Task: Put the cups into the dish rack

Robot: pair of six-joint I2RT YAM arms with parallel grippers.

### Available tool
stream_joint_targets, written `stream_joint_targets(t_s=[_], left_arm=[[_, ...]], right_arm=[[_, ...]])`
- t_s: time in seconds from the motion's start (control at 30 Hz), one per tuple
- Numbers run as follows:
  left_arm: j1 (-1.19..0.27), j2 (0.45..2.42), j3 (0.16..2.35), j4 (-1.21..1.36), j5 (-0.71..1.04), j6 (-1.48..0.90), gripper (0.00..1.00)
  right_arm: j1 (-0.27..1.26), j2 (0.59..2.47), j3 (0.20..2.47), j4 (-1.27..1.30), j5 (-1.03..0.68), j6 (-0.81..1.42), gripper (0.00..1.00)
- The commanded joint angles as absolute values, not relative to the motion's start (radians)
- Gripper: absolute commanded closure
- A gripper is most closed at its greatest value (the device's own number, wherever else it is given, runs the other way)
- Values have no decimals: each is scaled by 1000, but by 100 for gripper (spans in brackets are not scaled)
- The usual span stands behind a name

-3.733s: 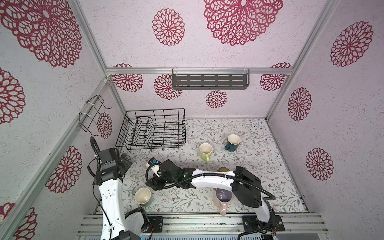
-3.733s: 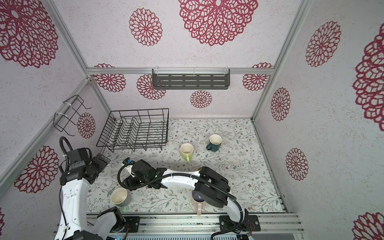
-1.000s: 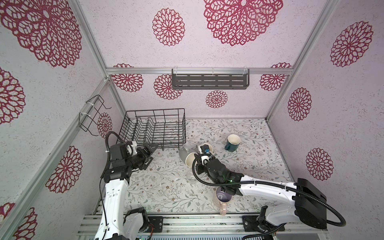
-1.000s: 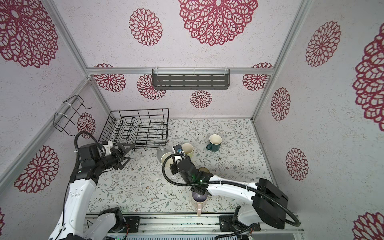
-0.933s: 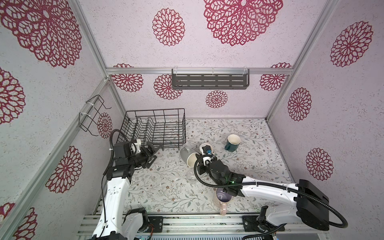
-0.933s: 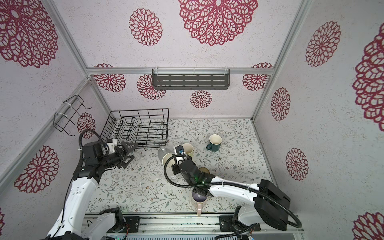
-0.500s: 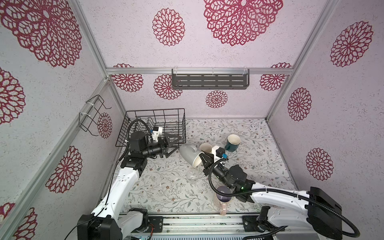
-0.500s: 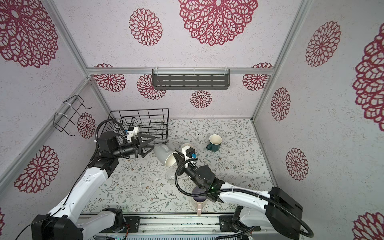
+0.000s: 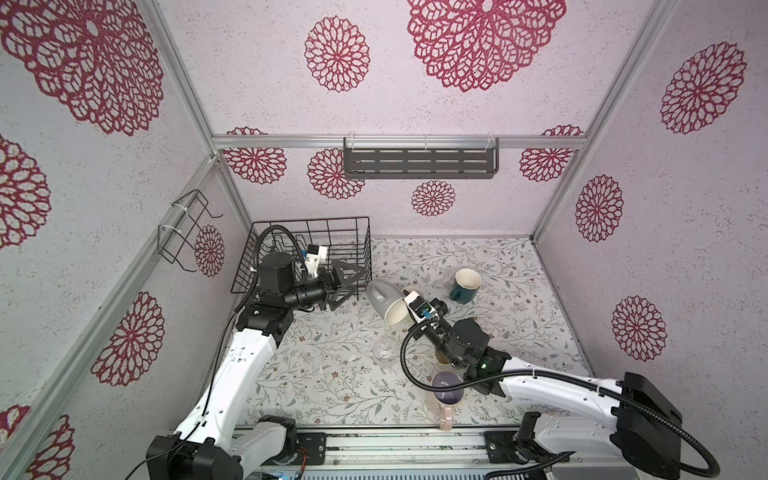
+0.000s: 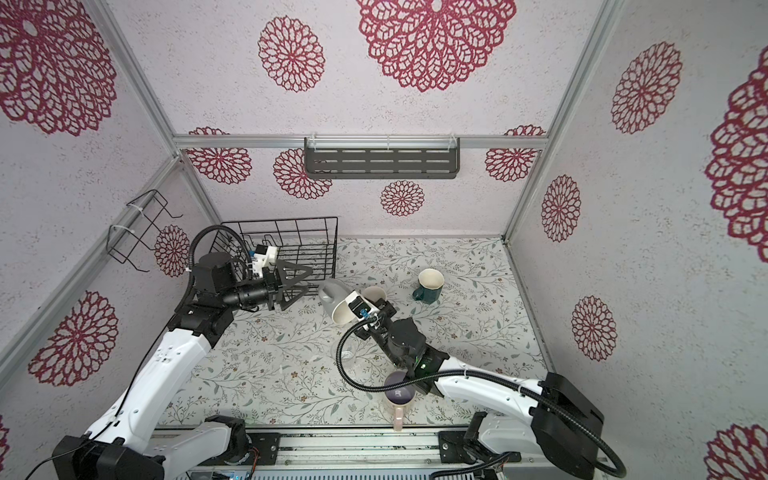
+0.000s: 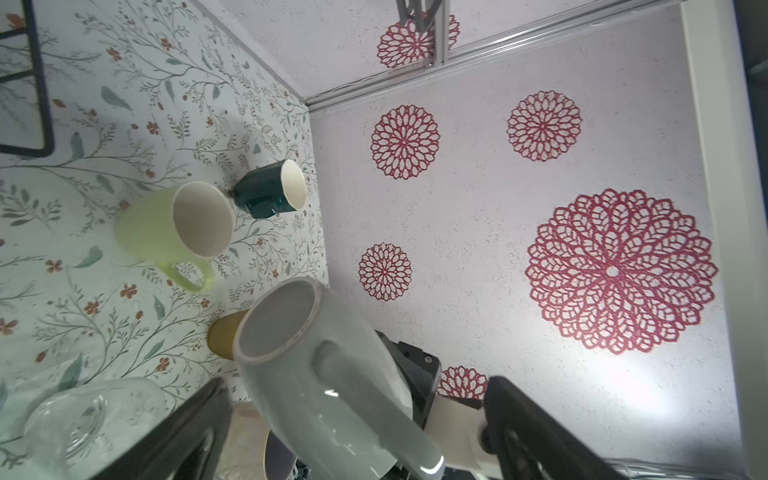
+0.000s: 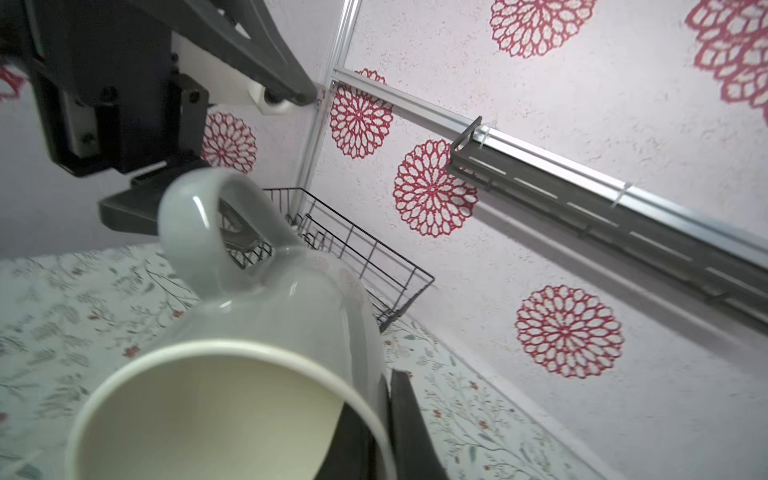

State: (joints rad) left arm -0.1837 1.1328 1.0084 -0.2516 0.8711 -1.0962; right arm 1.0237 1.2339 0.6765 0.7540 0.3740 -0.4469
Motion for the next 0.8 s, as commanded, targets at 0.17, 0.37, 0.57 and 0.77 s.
stream_joint_targets(t_s=[0.17, 0.37, 0.57, 0.77], left_arm=[[-233, 1158, 1046, -466, 731, -1023, 13], [-245, 1177, 1052, -469, 718, -1020, 22], [-245, 1214, 1048, -468, 716, -1034, 39], [-228, 1243, 1049, -466, 773, -1016, 57]], right_arm=[[1044, 1366, 776, 1014, 542, -896, 100], [1089, 1531, 804, 1317, 658, -1119, 100], [1144, 1709, 841, 1661, 670, -1353, 100], [1152, 1702, 827, 1652, 646, -1343, 100]])
